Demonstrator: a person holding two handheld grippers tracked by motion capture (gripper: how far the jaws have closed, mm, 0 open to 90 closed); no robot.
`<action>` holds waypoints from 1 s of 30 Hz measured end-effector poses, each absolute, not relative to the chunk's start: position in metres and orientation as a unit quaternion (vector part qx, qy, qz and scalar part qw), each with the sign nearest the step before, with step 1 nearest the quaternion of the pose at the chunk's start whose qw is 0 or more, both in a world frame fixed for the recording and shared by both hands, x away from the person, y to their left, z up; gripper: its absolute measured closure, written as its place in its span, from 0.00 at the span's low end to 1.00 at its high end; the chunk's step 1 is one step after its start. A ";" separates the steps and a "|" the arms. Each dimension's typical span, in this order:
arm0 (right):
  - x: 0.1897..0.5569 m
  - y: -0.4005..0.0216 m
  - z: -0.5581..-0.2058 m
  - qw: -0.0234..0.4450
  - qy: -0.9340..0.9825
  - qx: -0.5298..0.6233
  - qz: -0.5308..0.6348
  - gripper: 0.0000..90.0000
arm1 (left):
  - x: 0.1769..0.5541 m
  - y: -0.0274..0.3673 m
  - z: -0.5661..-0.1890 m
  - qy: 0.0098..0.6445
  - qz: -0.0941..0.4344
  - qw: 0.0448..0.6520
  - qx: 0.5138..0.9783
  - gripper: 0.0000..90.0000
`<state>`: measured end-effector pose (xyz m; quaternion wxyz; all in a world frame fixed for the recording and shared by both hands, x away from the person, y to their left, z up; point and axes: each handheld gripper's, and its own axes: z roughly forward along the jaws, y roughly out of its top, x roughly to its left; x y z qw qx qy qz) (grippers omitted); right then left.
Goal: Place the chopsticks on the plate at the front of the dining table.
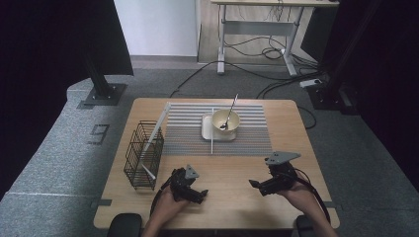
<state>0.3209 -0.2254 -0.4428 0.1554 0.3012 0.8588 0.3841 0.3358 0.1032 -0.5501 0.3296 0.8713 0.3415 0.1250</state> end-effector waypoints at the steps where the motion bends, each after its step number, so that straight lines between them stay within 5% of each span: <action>1: 0.321 -0.224 -0.441 0.153 0.859 0.300 0.386 0.01 | 0.336 0.103 -0.550 0.342 0.125 0.330 0.871 0.00; 30: 0.344 -0.148 -0.382 0.114 0.869 0.236 0.421 0.01 | 0.335 0.103 -0.550 0.346 0.127 0.330 0.869 0.00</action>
